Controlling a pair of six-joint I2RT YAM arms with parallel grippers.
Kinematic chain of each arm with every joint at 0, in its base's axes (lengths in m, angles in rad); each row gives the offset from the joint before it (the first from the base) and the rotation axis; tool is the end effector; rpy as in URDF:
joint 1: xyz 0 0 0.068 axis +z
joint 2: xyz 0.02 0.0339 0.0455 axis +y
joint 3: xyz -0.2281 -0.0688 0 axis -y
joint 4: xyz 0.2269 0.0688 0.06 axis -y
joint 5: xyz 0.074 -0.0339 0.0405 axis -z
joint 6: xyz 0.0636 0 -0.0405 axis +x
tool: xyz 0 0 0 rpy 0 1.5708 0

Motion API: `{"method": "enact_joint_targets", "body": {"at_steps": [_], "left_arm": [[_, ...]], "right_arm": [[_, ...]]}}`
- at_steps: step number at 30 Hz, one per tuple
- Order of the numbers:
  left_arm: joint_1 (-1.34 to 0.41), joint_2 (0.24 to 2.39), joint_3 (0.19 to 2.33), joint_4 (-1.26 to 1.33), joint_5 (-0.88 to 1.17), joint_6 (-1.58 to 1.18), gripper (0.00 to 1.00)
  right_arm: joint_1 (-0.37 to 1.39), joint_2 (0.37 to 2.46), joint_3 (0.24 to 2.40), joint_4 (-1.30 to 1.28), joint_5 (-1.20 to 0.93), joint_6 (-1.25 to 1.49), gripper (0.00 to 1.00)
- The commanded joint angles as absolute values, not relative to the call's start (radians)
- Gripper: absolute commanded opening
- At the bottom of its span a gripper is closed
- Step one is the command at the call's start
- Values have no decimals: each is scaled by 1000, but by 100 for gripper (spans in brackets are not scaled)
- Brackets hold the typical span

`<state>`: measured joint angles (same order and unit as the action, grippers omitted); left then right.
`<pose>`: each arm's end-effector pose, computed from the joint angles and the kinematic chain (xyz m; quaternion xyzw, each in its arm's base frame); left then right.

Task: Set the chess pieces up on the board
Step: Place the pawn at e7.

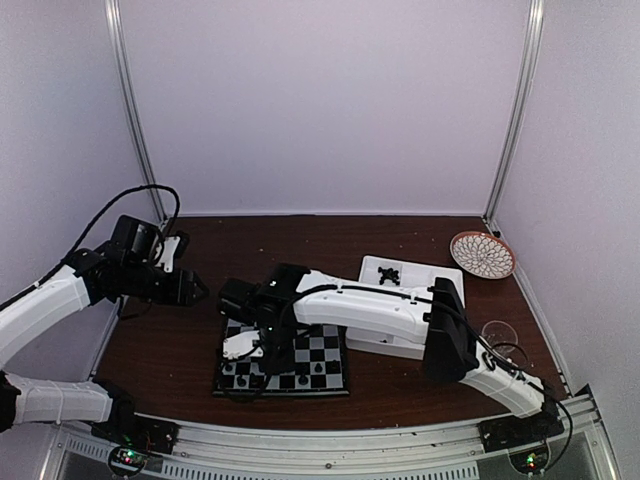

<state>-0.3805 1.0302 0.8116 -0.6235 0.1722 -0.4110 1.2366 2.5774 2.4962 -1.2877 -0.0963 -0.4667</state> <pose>0.2078 -0.0948 0.2165 0.0164 0.9313 -0.2110 0.2966 0.1488 0.4472 0.1424 -0.7509 0.6510 0.0822 0.0753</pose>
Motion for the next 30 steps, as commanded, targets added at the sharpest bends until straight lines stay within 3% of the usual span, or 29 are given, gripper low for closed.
{"method": "enact_joint_targets", "body": {"at_steps": [1,18,26,30], "left_arm": [[-373,1027,802,-614,177,-411,60],[-373,1045,804,-614,182,-411,60],[-373,1059,807,-618,165,-404,60],[-373,1064,804,-611,166,-413,60]], "right_arm": [[1231,2591,2521,-1294,-73,-464,3],[1232,2499,2520,-1283,-60,-443,29],[1204,2287,2423,-1294,-49,-470,31],[1095,2153,2240,-1235,-95,-518,30]]}}
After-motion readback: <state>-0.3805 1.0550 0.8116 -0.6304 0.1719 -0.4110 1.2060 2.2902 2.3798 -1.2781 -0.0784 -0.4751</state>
